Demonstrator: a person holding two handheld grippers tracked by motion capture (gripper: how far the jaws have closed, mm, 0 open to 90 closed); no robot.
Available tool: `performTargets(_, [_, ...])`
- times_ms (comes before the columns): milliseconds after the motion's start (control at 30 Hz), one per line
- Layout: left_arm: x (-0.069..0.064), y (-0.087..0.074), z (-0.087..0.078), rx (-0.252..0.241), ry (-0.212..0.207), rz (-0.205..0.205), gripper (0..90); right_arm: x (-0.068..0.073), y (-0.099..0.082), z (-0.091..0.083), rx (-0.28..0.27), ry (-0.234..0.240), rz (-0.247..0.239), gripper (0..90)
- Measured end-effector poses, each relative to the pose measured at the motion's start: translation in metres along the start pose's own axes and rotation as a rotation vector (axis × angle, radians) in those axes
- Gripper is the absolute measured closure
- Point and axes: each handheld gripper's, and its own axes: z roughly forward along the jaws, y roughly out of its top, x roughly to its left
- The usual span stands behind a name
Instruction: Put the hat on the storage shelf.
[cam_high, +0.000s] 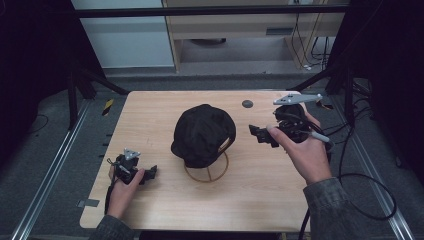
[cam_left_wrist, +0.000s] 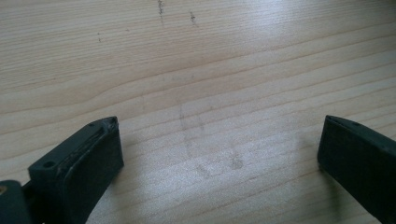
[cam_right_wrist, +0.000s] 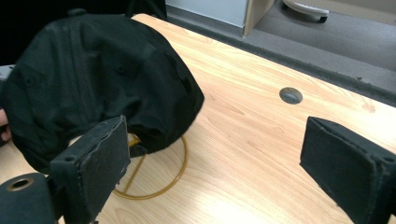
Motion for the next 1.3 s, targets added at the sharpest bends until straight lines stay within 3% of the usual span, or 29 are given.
performTargets(600, [0.0,0.0,0.0,0.003,0.0,0.003,0.0,-0.026,-0.032,-0.005,0.016,-0.057,0.049,9.9])
performTargets(1100, [0.0,0.0,0.0,0.003,-0.001,0.003,0.0,-0.031,-0.066,0.013,0.048,-0.065,0.042,9.3])
performTargets(1300, [0.0,0.0,0.0,0.003,-0.001,0.004,0.0,-0.028,-0.086,0.029,0.074,-0.073,0.042,9.1])
